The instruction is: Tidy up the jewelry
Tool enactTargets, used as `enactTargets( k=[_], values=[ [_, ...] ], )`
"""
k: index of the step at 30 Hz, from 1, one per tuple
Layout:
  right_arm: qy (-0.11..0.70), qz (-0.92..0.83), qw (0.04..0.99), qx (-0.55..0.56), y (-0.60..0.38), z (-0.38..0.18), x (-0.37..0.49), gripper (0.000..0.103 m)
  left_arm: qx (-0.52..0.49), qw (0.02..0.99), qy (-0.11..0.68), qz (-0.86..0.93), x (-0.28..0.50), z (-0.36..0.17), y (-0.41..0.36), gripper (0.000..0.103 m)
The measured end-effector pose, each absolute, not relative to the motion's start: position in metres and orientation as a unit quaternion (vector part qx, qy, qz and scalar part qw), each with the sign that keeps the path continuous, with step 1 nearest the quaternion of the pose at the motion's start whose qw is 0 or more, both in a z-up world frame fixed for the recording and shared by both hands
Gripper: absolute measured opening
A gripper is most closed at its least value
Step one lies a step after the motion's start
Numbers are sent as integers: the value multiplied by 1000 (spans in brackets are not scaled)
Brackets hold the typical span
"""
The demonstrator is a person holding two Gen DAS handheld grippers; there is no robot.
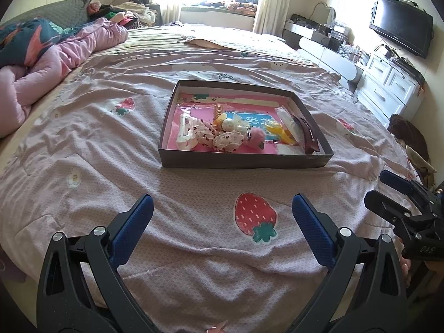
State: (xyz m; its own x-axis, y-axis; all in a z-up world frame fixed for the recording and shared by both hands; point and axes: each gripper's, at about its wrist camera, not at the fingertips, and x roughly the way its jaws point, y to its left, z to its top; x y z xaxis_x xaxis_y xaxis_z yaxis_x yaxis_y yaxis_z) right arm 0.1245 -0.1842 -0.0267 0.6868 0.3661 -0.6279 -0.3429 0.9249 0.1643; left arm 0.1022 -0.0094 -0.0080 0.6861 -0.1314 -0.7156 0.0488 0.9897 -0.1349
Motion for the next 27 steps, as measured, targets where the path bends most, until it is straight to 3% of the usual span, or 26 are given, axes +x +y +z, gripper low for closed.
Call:
enactTargets(
  k=[27],
  values=[
    [346,193,918,15,-183,-29,124,96,-50,917,394,-42,101,-5,-12,92]
  ],
)
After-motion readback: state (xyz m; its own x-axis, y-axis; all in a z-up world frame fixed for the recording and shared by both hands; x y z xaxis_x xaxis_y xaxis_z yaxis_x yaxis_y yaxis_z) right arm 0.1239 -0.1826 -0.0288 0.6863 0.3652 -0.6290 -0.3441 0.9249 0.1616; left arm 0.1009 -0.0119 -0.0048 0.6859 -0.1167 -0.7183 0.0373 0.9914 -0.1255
